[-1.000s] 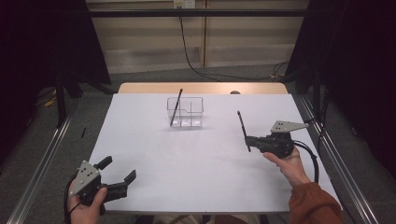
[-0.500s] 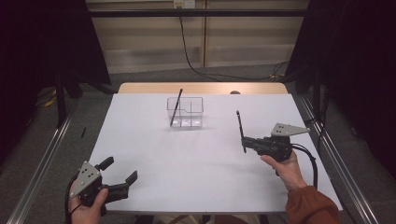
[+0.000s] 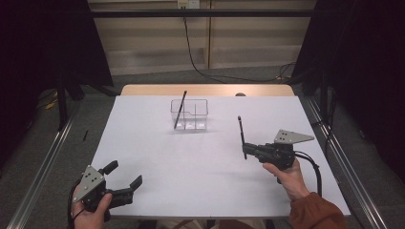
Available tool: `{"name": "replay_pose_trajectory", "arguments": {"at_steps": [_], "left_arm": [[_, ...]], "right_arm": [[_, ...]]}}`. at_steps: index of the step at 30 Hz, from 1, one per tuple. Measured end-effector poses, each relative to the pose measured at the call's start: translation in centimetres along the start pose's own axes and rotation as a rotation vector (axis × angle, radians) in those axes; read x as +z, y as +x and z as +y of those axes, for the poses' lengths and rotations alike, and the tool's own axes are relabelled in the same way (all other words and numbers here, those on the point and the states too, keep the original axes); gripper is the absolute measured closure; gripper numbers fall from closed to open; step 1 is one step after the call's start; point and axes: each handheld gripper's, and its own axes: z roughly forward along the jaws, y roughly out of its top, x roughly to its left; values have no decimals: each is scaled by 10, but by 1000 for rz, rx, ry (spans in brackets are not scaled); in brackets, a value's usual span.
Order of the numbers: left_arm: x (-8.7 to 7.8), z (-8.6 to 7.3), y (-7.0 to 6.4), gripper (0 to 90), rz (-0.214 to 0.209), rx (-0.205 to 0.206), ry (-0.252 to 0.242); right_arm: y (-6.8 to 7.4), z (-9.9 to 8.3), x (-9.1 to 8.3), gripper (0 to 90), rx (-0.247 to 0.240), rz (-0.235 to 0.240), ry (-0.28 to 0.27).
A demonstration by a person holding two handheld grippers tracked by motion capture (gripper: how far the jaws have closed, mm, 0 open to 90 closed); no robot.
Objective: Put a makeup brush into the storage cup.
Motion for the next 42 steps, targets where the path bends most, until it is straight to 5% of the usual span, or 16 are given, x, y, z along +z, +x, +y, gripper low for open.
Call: {"name": "replay_pose_trajectory", "arguments": {"at_steps": [21,42], "left_arm": [[7,5,-12,24,-32,3,-10],[26,22,-24,23,-79,40,-17]], "right_arm": [[32,0,18,844,-43,88,8],[46,6,46,844,-61,132,32]]}}
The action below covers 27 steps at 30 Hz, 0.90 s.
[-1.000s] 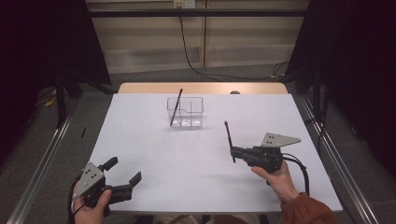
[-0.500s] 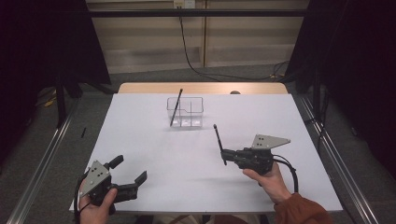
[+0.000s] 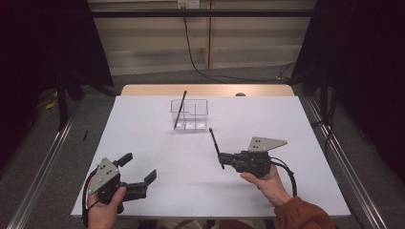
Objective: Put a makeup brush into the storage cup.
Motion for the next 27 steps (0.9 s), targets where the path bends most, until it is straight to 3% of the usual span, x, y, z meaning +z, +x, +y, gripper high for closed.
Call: {"name": "replay_pose_trajectory", "arguments": {"at_steps": [6,10,23,27], "left_arm": [[6,7,-8,19,-39,13,-20],[16,11,-15,18,-62,-11,-18],[48,30,-37,16,-163,17,-15],[56,38,-41,16,-174,35,-17]], "right_arm": [[1,3,5,844,-3,2,-7],[2,2,8,844,-8,11,-9],[4,2,12,843,-7,20,-19],[5,2,13,843,-7,25,-22]]}}
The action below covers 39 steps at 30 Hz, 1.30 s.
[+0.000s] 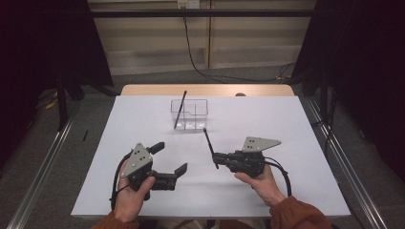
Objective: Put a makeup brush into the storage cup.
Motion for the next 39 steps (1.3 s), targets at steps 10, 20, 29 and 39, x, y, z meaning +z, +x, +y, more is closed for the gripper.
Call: {"name": "replay_pose_trajectory", "arguments": {"at_steps": [10,20,29,39], "left_arm": [[20,10,-8,16,-52,6,12],[39,19,-18,19,-93,-2,8],[54,22,-21,59,-100,20,10],[57,15,-18,289,-112,-21,1]], "right_arm": [[2,-1,3,843,-3,9,-5],[4,-2,5,843,-3,20,-8],[7,-3,6,843,1,34,-13],[10,-4,7,843,1,42,-18]]}}
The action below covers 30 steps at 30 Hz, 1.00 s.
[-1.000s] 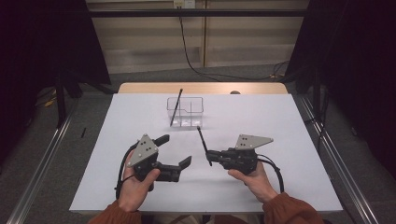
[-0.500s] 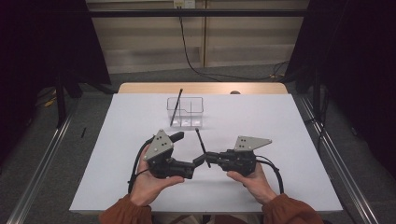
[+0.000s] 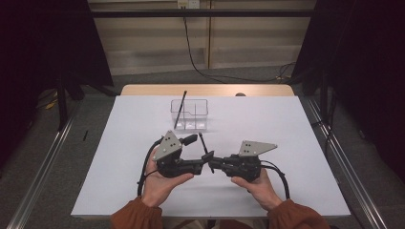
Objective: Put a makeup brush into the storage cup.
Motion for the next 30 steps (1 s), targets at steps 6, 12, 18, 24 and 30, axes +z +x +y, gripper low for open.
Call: {"name": "replay_pose_trajectory", "arguments": {"at_steps": [6,12,18,24,30], "left_arm": [[-1,-1,3,524,-36,-33,10],[-1,-2,3,665,-61,-41,20],[-2,-1,4,749,-62,-54,21],[-3,-2,6,806,-68,-77,19],[-3,-2,6,819,-81,-80,14]], "right_arm": [[1,0,0,842,-2,1,1],[2,-1,1,842,0,8,4],[2,-2,2,842,0,9,6],[2,-3,3,842,-3,11,10],[3,-3,3,841,-3,9,9]]}}
